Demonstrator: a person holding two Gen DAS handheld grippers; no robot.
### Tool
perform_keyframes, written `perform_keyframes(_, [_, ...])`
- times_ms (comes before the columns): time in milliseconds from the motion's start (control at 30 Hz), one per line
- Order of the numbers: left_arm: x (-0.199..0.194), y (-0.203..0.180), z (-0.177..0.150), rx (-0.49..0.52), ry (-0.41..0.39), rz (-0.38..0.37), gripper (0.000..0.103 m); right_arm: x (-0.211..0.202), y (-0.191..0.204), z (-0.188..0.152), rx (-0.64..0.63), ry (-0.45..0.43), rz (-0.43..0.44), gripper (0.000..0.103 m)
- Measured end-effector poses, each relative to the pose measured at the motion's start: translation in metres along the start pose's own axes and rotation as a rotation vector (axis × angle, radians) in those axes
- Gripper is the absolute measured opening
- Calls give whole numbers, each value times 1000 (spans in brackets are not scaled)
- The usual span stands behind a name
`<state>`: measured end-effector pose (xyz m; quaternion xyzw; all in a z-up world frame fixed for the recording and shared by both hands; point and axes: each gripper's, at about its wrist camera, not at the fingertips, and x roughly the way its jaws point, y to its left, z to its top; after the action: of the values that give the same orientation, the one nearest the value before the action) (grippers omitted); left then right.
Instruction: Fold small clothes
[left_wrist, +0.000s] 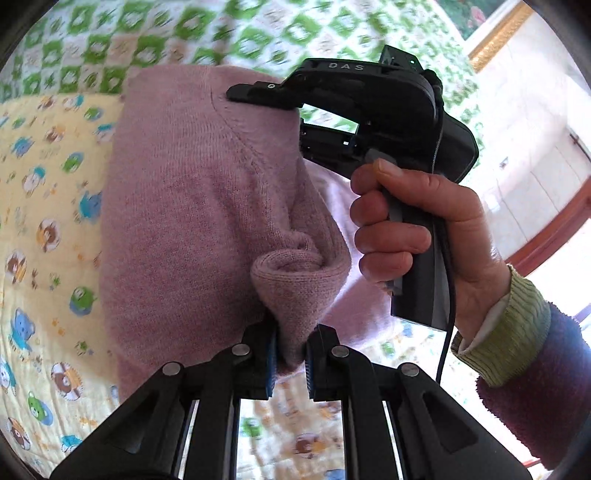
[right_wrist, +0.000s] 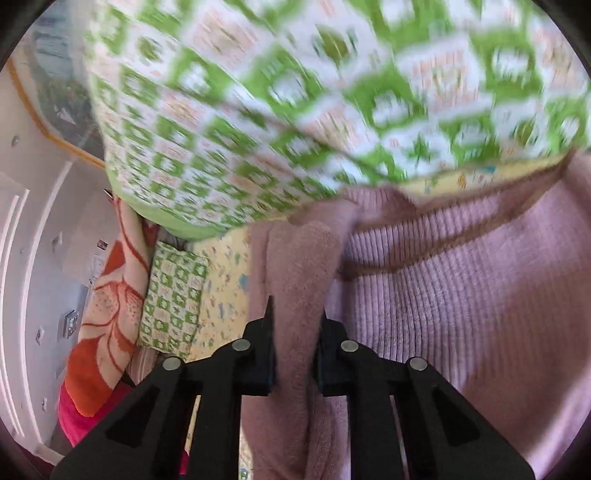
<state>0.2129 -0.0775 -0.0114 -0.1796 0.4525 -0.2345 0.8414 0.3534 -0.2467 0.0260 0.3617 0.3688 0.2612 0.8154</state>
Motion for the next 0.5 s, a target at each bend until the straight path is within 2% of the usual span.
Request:
perform_keyframes(133, [4,-31,10,59,1,-61,10,-44,10,5,-43,-68,-12,16])
perform_keyframes(267, [31,-66,12,151,38,-87,11,-89,3,4,-83,-131,-69,16])
perform_keyframes(400, [64,-83,4,183,93,-85,11,-124,-41,-4,-17,-175,-151,16])
perform_keyframes(500, [78,-91,1,211,117,-71,11,-138,-73,-11,46,-190,-182,16])
